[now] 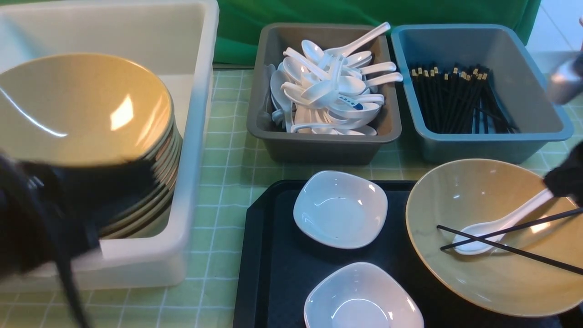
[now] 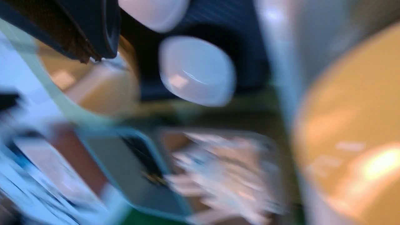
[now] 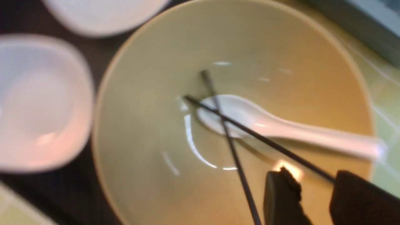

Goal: On green table put chopsticks spoon bowls plates into blue grey white boxes.
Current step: 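Move the grippers toward the tableware on the black tray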

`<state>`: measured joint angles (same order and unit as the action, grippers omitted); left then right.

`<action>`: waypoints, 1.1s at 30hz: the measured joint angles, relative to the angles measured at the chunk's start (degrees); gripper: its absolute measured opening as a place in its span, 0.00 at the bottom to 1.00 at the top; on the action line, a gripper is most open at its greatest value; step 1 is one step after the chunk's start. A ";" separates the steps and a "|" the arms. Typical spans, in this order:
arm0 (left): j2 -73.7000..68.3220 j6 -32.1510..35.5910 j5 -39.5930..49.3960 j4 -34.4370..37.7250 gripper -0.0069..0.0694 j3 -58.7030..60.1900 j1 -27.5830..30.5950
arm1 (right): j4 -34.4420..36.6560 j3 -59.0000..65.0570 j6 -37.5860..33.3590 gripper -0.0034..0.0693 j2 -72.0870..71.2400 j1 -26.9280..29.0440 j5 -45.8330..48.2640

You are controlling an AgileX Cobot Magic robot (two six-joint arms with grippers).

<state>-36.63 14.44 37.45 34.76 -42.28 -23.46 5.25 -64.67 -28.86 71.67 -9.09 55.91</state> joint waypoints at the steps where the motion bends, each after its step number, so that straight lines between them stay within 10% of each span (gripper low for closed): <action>1: -0.25 6.14 0.77 3.53 0.09 -0.05 -2.75 | -1.52 -0.98 -1.68 0.42 1.96 -2.24 1.02; 10: -1.00 23.92 3.18 11.50 0.09 -0.11 -9.07 | -21.48 -1.71 -2.60 0.92 16.30 -13.02 7.86; 14: -1.00 24.38 2.93 11.50 0.09 -0.11 -9.07 | -24.59 -1.71 -2.73 0.99 20.21 -14.20 8.11; 33: -1.00 22.80 2.87 11.50 0.09 -0.11 -9.07 | -25.48 -1.65 -3.81 0.84 26.28 -10.38 5.96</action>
<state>-37.64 37.24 40.33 46.26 -42.39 -32.53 -20.23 -66.32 -32.66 97.95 -19.47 61.87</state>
